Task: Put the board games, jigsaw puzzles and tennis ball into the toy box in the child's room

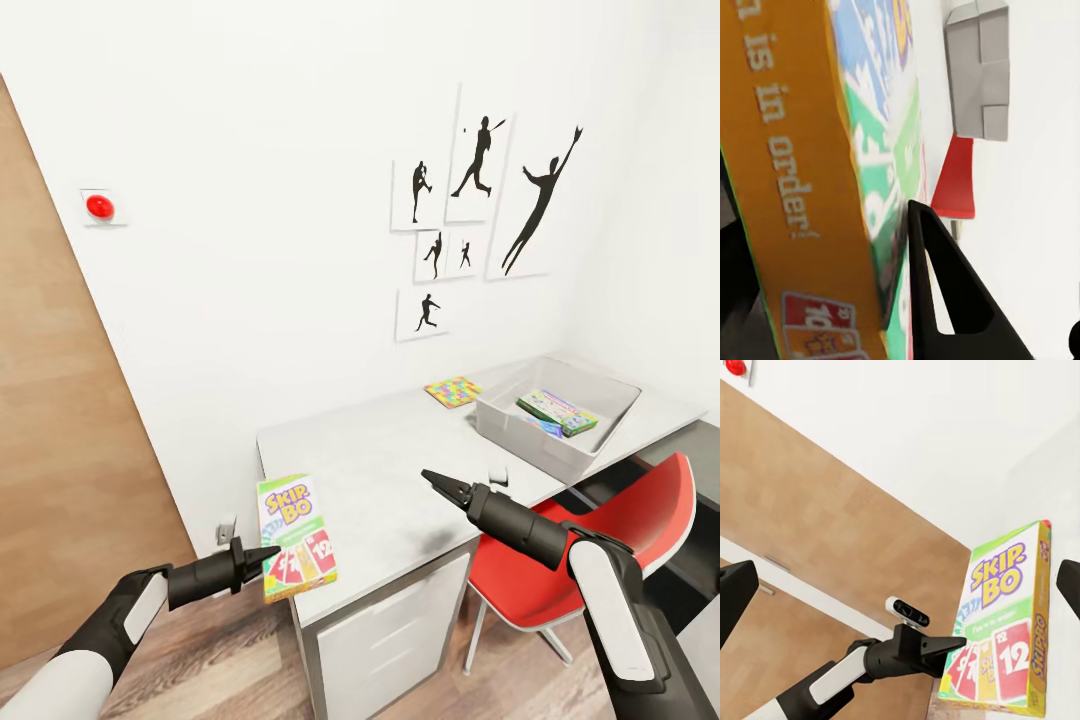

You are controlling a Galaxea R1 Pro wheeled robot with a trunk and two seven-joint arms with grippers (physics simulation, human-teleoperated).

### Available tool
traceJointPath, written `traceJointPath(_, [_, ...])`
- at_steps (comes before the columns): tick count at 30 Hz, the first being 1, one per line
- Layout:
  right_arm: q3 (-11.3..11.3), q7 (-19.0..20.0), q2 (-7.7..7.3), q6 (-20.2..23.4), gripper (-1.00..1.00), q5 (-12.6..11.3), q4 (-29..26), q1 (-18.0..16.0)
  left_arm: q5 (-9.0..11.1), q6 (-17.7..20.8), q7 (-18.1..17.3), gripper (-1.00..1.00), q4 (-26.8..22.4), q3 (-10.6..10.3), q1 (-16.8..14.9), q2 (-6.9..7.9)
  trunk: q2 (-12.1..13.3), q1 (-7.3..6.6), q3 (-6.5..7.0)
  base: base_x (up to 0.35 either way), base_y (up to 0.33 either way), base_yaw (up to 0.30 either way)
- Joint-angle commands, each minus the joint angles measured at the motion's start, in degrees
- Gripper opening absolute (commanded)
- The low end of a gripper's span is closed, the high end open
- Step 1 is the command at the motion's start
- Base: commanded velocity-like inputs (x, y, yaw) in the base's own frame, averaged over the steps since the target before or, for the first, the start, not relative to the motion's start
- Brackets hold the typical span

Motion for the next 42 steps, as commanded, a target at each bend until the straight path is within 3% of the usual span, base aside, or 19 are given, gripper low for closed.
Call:
traceJointPath(1, [-0.1,0.3,0.01,0.3,1.0,0.1,0.0,0.0,-0.2,0.1,-0.1,-1.0,0.0,0.0,0.0,0.0,0.0,0.0,-0.06,0.0,0.0,0.0])
traceJointPath(19, [0.0,0.2,0.04,0.3,1.0,0.1,0.0,0.0,-0.1,0.4,-0.4,-1.0,-0.3,0.0,0.0,0.07,7.2,-3.95,3.17,0.0,0.0,0.0])
traceJointPath(23, [0.0,0.1,0.07,0.2,1.0,0.1,0.1,0.0,-0.3,0.7,-2.3,-1.0,-0.5,0.0,0.0,0.29,8.8,-4.83,3.89,0.0,0.0,0.0])
traceJointPath(29, [-0.1,0.1,0.02,0.2,1.0,0.2,0.2,0.0,-0.6,1.8,-6.6,-1.0,-0.7,-0.3,-0.1,3.7,11.2,-6.15,4.96,0.0,0.0,0.0])
traceJointPath(34, [-0.1,0.2,0.0,0.2,1.0,0.2,0.2,0.0,-0.6,2.8,-8.2,-1.0,-0.9,-0.3,-0.2,8.57,12.4,-6.81,5.5,0.0,0.0,0.0])
traceJointPath(36, [-0.1,0.2,0.0,0.2,1.0,0.2,0.2,0.0,-0.6,3.0,-8.9,-1.0,-1.0,-0.3,-0.2,9.73,12.4,-6.81,5.5,0.0,0.0,0.0])
traceJointPath(42, [-0.2,0.2,0.0,0.3,1.0,0.2,0.2,0.0,-0.7,4.1,-11.6,-1.0,-1.7,-0.3,-0.2,10.94,13.2,-7.25,5.86,0.0,0.0,0.0])
